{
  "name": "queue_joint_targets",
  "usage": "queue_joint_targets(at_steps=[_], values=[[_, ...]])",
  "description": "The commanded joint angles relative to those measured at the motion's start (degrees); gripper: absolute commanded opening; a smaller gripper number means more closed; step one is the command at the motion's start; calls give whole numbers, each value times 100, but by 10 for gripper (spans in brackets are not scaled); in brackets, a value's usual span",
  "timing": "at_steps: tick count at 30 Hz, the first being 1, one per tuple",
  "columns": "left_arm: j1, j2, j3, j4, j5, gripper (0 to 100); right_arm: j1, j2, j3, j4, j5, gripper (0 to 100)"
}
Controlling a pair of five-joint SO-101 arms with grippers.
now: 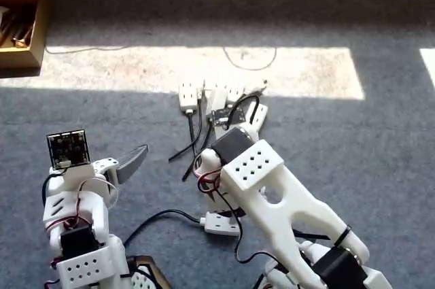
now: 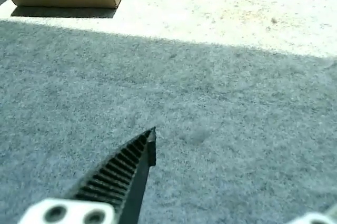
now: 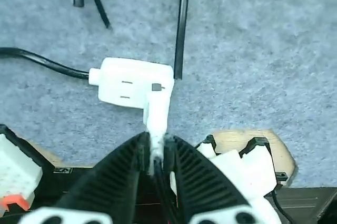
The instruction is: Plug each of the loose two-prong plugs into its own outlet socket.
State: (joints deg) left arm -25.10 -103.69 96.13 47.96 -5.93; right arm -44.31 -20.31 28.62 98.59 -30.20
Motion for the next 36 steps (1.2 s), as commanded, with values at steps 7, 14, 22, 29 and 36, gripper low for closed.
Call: queue_joint_targets(at_steps=[7, 14, 22, 29, 36], values=[[48, -66, 101, -62, 0, 527, 40, -22, 198, 215, -26, 5], [48, -66, 101, -62, 0, 527, 31, 136, 215, -22, -62, 5], [40, -66, 101, -53, 0, 527, -251, 1068, 110, -31, -9, 5], [48, -66, 101, -53, 0, 527, -303, 1077, -409, 13, -9, 5], [48, -66, 101, -53, 0, 527, -699, 857, -637, 22, 0, 5]])
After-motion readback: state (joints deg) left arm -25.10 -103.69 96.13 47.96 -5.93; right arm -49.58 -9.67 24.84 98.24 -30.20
